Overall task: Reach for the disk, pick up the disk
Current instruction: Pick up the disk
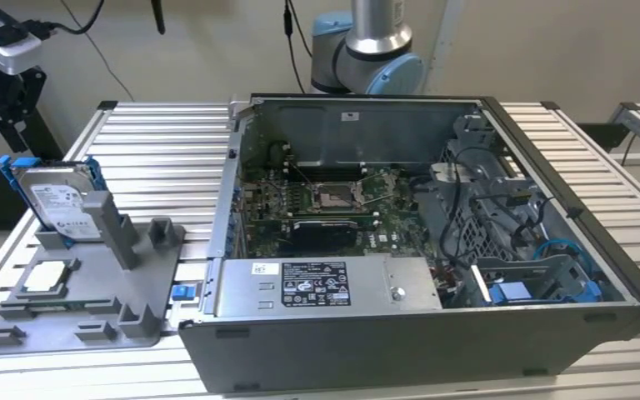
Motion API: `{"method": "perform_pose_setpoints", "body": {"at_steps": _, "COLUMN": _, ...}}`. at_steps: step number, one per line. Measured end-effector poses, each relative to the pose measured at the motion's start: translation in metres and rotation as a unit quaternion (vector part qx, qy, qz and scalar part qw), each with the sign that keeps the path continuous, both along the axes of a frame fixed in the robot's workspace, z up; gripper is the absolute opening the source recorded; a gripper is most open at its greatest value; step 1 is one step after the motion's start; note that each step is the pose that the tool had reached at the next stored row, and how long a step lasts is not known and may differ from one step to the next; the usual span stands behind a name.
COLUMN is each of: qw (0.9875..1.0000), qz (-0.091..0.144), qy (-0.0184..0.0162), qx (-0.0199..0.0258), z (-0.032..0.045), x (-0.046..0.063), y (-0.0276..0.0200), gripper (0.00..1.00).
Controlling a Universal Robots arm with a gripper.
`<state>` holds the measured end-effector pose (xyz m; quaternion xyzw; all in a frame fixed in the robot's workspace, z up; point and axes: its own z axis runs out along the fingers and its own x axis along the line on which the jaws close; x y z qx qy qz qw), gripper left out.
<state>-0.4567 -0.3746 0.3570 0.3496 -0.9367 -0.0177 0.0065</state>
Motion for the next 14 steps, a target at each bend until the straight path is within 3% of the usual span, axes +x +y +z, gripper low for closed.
{"method": "perform_pose_setpoints", "body": {"at_steps": 4, "qw": 0.9993, "qz": 0.037, "qy": -0.0013, "qx": 0.0, "z": -0.0002, "x": 0.0, "y": 0.0001, "gripper": 0.0}}
{"method": "perform_pose_setpoints", "body": {"at_steps": 7, "qw": 0.998, "qz": 0.064, "qy": -0.0016, "qx": 0.0, "z": -0.0009, "x": 0.0, "y": 0.0001, "gripper": 0.0}}
{"method": "perform_pose_setpoints", "body": {"at_steps": 11, "qw": 0.995, "qz": 0.1, "qy": -0.003, "qx": -0.0001, "z": -0.0019, "x": 0.0, "y": 0.0, "gripper": 0.0}}
{"method": "perform_pose_setpoints", "body": {"at_steps": 14, "qw": 0.9919, "qz": 0.127, "qy": -0.0046, "qx": -0.0001, "z": -0.0023, "x": 0.0, "y": 0.0001, "gripper": 0.0}}
